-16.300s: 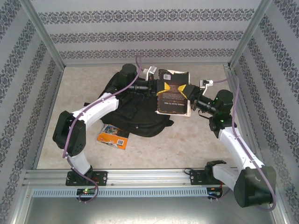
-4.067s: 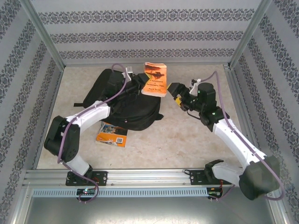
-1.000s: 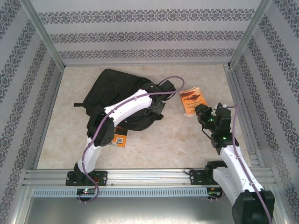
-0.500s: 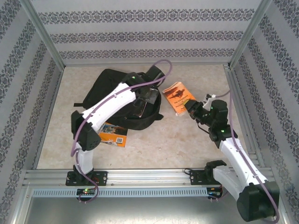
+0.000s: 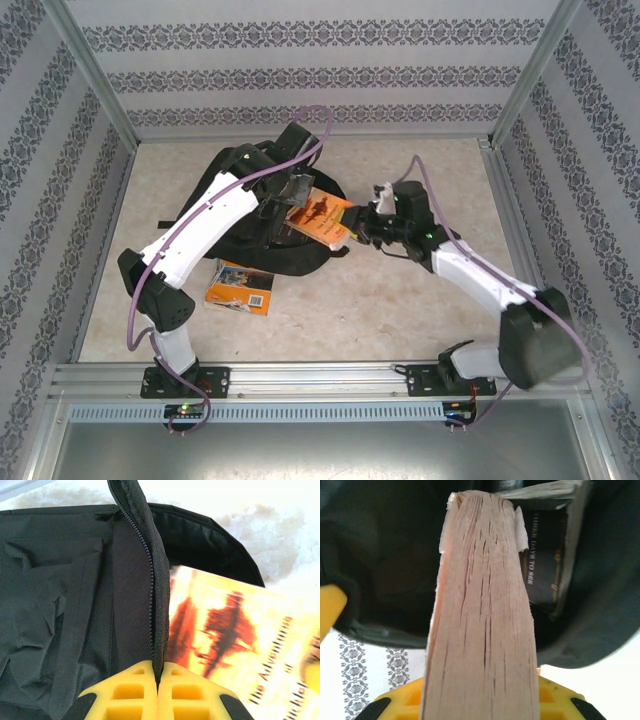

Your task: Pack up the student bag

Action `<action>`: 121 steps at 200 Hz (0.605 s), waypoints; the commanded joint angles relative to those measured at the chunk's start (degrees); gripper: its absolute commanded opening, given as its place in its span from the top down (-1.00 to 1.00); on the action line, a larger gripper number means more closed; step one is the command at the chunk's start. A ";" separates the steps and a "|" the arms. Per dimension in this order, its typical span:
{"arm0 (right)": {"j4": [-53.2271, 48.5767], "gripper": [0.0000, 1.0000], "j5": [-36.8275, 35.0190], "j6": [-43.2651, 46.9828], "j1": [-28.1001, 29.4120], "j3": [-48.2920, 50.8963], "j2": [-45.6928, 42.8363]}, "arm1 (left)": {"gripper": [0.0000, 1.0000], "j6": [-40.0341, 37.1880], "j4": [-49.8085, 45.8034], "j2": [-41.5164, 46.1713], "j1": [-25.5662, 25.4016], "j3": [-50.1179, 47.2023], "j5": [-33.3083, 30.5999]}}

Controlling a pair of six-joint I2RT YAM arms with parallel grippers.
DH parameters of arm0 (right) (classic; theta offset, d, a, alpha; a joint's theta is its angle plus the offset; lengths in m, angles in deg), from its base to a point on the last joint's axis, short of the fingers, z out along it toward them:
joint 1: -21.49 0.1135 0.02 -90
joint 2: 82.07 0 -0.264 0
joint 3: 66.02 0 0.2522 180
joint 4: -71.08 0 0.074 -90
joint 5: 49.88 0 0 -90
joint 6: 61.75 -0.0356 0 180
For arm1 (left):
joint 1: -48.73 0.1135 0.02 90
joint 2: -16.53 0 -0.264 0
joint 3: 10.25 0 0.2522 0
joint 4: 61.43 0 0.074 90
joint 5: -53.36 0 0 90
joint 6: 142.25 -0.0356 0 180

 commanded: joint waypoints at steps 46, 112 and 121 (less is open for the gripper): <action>5.08 1.00 7.22 -3.53 4.85 -22.91 25.69 | 1.00 -0.92 1.71 2.70 -0.01 1.24 2.10; 1.70 1.00 -3.83 -1.55 8.77 -28.38 30.78 | 1.00 -1.64 1.35 2.92 0.90 3.76 1.35; 2.31 1.00 -3.87 -2.15 8.66 -28.04 31.01 | 1.00 -1.68 1.52 2.88 0.89 3.84 1.66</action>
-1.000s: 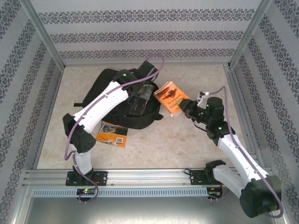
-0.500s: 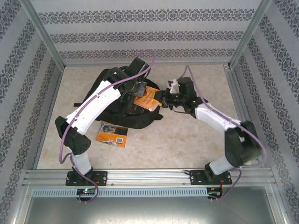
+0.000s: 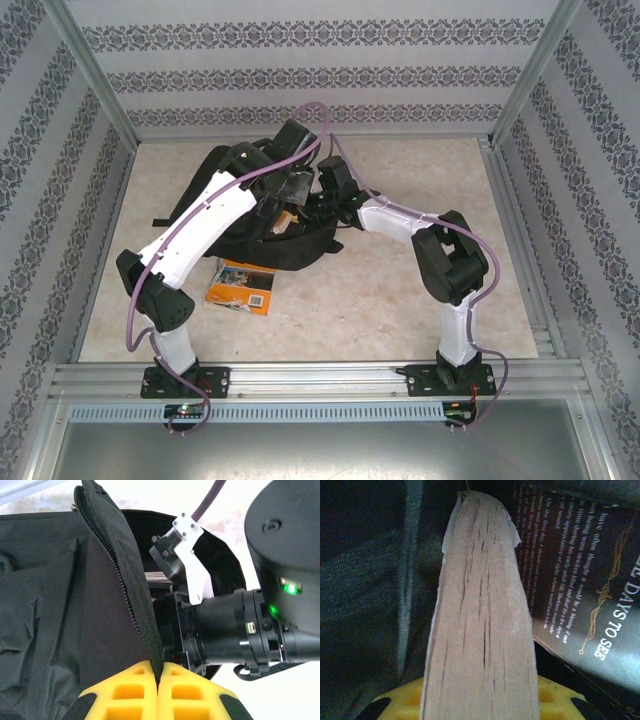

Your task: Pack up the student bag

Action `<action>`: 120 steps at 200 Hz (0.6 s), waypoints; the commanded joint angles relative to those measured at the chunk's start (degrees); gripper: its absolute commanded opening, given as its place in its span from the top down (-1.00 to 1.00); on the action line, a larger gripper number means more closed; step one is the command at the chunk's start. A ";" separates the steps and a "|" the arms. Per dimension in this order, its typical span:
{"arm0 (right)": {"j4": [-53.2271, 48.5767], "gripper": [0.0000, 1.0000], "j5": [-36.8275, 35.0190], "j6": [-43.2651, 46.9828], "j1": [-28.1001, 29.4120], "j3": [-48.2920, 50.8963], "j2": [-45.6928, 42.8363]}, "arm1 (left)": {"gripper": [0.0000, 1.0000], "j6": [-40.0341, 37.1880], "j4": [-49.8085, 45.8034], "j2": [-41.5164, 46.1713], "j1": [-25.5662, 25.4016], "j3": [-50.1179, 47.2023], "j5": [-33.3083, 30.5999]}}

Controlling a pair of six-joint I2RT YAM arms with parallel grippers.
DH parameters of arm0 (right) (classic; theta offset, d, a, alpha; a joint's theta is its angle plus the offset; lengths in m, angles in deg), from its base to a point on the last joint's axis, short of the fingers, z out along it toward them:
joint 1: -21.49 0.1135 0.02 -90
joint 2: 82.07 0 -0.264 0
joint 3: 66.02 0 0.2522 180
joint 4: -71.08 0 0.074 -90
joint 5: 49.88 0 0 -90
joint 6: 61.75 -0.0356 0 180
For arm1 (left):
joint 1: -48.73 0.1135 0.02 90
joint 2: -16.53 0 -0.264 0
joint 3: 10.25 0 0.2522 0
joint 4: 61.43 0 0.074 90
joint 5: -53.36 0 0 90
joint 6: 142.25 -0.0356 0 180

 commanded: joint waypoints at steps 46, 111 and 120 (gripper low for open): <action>5.12 0.91 -4.49 -4.74 1.71 -7.39 7.05 | 1.00 -1.55 2.82 2.85 0.52 3.09 1.73; 11.25 0.11 -9.90 -9.63 4.69 -19.31 18.33 | 1.00 -1.42 5.50 3.26 0.65 1.44 1.47; 11.05 -0.04 -9.57 -8.20 4.20 -18.16 17.12 | 1.00 -1.46 5.62 3.22 0.77 1.18 1.35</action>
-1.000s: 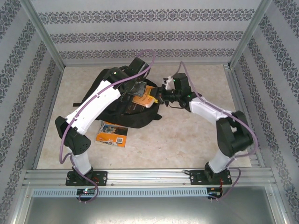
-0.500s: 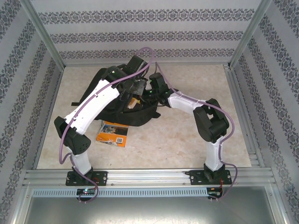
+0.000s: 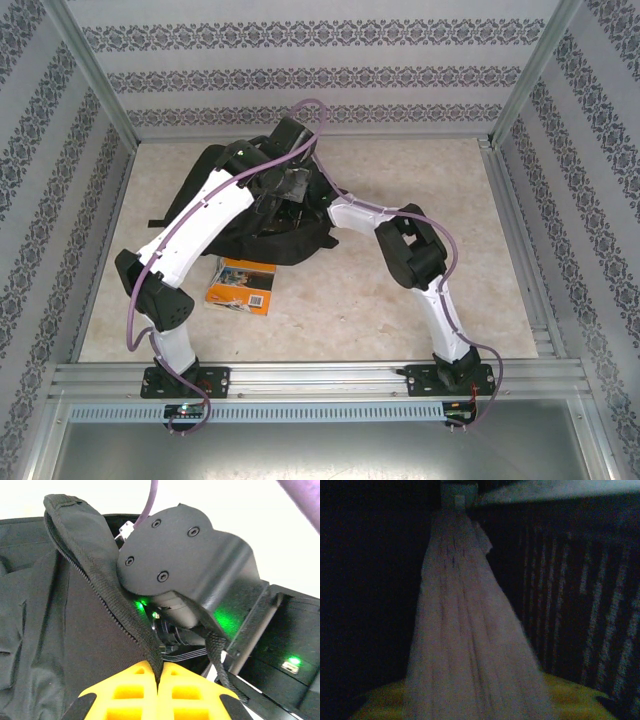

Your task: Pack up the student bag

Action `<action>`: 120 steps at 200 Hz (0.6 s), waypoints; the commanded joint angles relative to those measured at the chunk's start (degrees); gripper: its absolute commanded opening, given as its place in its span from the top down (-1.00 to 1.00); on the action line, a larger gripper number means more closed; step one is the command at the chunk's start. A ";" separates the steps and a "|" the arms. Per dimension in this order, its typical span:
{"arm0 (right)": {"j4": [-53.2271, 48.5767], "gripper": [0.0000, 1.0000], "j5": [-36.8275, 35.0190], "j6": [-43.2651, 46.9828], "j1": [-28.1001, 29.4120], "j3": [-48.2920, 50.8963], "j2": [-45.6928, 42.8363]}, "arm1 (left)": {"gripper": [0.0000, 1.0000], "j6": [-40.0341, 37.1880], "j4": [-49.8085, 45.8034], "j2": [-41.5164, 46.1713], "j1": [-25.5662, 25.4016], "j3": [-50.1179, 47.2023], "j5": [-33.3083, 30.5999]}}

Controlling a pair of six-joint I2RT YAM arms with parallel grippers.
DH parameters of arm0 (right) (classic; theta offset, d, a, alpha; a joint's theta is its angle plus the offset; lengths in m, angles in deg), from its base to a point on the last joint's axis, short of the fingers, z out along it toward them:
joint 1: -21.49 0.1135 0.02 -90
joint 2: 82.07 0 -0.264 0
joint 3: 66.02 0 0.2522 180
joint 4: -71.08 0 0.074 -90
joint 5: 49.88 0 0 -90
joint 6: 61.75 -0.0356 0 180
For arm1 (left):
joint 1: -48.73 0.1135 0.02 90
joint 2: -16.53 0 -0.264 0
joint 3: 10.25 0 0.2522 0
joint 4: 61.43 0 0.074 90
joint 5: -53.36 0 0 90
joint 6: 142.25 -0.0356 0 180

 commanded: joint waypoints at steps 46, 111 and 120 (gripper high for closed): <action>-5.06 -0.83 -2.90 16.51 -4.64 13.36 -17.36 | 1.00 -0.66 6.84 3.78 2.05 -1.77 1.52; -15.99 -0.70 -13.62 25.47 -13.11 35.31 -41.46 | 1.00 0.18 10.38 -6.17 3.68 5.40 4.97; -16.48 -0.70 -13.55 26.39 -13.74 36.86 -43.70 | 1.00 -0.01 10.50 -8.82 3.80 8.81 4.71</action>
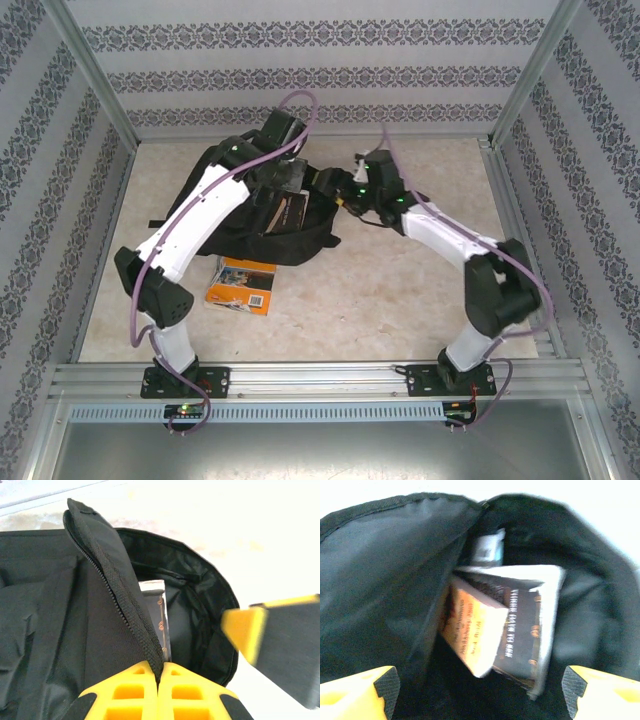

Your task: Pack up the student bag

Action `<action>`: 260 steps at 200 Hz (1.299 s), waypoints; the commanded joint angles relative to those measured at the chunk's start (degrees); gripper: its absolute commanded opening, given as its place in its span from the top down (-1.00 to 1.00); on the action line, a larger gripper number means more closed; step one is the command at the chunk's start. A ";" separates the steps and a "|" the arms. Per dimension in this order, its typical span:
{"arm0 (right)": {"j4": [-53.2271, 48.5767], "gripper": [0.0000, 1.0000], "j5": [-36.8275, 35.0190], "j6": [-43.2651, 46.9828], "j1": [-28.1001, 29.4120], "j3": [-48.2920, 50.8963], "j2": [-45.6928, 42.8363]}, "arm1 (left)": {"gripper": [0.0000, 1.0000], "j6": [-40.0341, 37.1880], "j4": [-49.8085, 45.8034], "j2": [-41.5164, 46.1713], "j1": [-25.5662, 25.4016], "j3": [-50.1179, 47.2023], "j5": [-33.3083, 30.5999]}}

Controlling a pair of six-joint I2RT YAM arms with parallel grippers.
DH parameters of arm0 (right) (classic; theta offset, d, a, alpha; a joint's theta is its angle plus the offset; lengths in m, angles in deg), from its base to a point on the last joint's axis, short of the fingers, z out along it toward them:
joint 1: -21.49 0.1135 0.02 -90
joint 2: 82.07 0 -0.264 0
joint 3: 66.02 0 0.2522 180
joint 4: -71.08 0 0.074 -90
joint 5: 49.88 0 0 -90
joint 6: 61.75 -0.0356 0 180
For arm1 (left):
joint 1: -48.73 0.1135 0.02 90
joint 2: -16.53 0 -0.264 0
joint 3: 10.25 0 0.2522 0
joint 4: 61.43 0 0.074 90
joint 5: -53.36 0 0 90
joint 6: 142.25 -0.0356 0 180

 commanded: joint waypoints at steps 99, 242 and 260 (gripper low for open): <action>-18.22 -0.75 -9.10 14.94 9.49 12.43 -19.80 | -0.23 6.19 10.48 6.75 0.76 -16.80 8.79; -5.58 -0.74 -2.64 5.08 29.03 10.25 1.11 | -0.97 27.12 25.66 31.10 23.92 -76.01 5.08; -4.88 -0.73 -2.23 4.51 28.90 9.33 3.67 | -0.90 27.52 28.70 28.31 26.10 -76.78 9.96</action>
